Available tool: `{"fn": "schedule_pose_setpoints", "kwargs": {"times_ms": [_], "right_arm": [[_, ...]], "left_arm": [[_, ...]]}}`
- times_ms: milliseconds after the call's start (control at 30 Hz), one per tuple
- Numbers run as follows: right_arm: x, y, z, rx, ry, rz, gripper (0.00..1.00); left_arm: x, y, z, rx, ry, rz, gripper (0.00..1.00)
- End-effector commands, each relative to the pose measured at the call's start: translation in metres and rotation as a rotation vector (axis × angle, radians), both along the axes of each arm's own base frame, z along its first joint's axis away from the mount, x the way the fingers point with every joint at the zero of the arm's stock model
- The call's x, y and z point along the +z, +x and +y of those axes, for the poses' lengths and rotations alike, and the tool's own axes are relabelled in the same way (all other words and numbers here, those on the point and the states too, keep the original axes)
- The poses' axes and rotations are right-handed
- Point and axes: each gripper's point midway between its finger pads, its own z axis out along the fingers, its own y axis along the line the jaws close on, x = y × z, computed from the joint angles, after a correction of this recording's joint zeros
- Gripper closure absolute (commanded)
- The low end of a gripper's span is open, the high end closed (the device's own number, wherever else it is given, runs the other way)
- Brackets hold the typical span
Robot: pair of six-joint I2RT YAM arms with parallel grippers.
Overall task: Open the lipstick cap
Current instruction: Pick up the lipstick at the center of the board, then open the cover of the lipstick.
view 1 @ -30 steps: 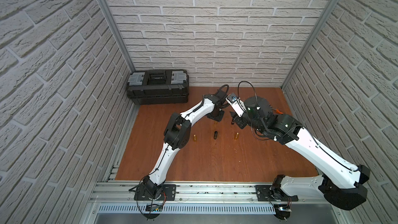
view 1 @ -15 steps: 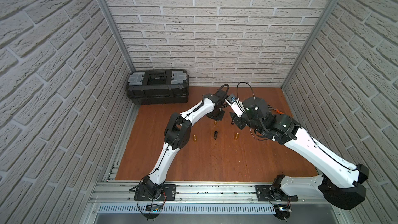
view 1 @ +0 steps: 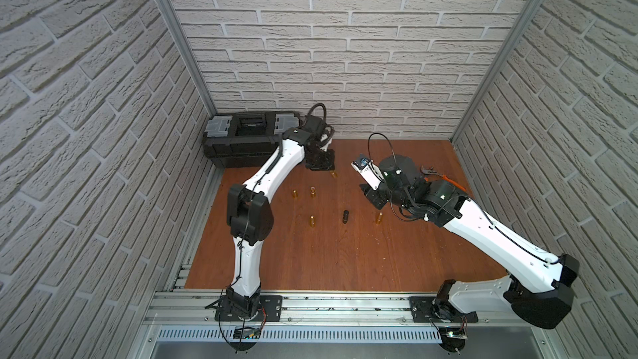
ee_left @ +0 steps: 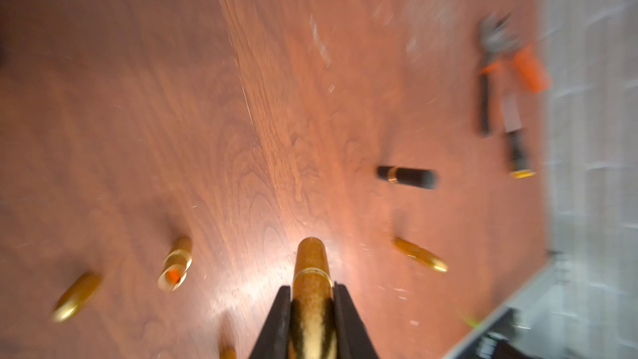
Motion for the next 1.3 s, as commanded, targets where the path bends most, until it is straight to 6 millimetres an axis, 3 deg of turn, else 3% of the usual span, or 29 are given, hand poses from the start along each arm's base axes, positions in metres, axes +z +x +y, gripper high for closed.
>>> {"fn": "schedule_pose_setpoints", "kwargs": {"times_ms": [0,267,400,733,1267], "right_arm": [[0.025,0.007,0.020,0.044,0.082,-0.044,0.57],[0.041,0.012,0.064,0.214,0.108,-0.011,0.56],[0.038,0.018,0.078,0.262,0.082,0.009,0.57],[0.032,0.008,0.110,0.390,0.140,0.108,0.58],[0.018,0.027,0.121,0.382,0.097,0.113,0.63]], "left_arm": [[0.040,-0.046,-0.004,-0.068,-0.226,0.114,0.97],[0.096,-0.080,0.019,-0.029,-0.454,0.083,0.96],[0.110,-0.093,0.030,-0.006,-0.505,0.064,0.95],[0.118,-0.108,0.044,0.013,-0.515,0.058,0.95],[0.120,-0.119,0.042,-0.007,-0.547,0.082,0.99]]}}
